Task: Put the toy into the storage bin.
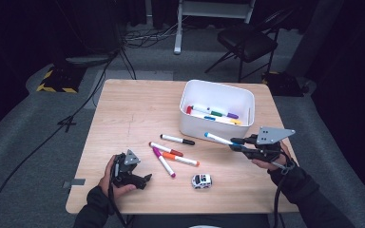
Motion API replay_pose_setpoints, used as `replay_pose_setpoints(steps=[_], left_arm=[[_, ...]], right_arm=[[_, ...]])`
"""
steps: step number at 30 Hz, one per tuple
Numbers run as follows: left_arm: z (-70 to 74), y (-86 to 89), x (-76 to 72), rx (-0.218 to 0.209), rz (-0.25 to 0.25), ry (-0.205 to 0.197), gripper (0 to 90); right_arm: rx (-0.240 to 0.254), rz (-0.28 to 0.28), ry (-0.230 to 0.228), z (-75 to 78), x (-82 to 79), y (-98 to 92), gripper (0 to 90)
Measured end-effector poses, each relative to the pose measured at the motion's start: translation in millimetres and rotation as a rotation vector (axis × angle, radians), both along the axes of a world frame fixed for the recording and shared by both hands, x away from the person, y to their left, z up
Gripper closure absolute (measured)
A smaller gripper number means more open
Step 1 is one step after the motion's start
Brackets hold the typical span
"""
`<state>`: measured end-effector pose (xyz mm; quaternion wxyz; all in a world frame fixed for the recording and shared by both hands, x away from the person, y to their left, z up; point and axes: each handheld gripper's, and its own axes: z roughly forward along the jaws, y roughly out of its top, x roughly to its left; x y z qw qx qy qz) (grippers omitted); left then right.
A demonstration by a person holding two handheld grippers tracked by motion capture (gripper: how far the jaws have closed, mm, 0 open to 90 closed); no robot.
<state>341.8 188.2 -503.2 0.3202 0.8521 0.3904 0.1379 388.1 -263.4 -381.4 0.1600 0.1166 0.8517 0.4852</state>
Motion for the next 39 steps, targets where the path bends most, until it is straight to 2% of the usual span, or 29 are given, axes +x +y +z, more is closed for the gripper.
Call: replay_pose_setpoints(steps=[7, 10, 17, 28, 36, 39], left_arm=[[0.0, 0.0, 0.0, 0.000, 0.000, 0.000, 0.4], [0.0, -0.1, -0.1, -0.001, 0.002, 0.001, 0.4], [-0.1, 0.0, 0.2, 0.000, -0.002, -0.002, 0.4], [0.0, 0.0, 0.0, 0.000, 0.000, 0.000, 0.4], [0.0, -0.1, -0.1, -0.001, 0.001, 0.001, 0.4], [0.0, 0.0, 0.1, 0.000, 0.000, 0.000, 0.4]], right_arm=[[0.020, 0.005, -0.024, 23.6, 10.4, -1.5, 74.8], [0.022, -0.010, -0.043, 33.0, 15.4, -3.2, 74.8], [0.032, -0.035, -0.045, 48.6, 30.9, -4.9, 74.8], [-0.003, -0.080, -0.027, 52.8, 59.5, -0.2, 74.8], [-0.038, -0.096, 0.018, 45.0, 80.4, 5.1, 74.8], [-0.049, -0.103, 0.051, 41.2, 88.4, 5.7, 74.8]])
